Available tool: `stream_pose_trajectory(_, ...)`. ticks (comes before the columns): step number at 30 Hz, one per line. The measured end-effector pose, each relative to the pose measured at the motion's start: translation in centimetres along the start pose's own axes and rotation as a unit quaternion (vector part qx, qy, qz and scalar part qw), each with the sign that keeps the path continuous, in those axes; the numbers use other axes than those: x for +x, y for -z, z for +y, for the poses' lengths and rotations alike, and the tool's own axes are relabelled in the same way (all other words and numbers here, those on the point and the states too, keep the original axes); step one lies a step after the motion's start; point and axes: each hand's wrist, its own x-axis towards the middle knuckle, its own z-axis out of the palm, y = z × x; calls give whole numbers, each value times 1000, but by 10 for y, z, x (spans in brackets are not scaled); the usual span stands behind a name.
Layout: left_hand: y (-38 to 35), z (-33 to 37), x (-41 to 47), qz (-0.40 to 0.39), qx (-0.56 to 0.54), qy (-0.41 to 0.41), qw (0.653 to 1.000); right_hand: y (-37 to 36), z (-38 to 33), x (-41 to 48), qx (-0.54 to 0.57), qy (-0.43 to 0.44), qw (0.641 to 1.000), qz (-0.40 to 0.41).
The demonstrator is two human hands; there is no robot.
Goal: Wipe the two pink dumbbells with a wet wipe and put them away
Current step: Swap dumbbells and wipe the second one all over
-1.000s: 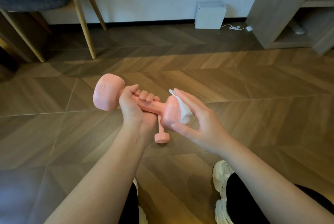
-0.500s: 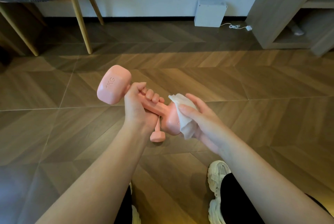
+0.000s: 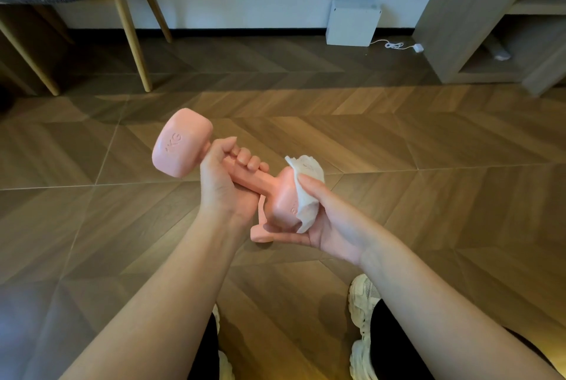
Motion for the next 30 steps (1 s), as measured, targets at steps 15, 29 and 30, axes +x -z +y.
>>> stream_pose_trajectory(15,2,9,7,84,-61,-22,994,-16,5,4,-212,93,970,69)
stream_pose_trajectory(29,4,2,4,67,-36,4,997,-13,11,8,-209,94,969,95)
stream_pose_trajectory(30,3,1,4,64,-30,5,997,-13,10,8,-190,93,973,88)
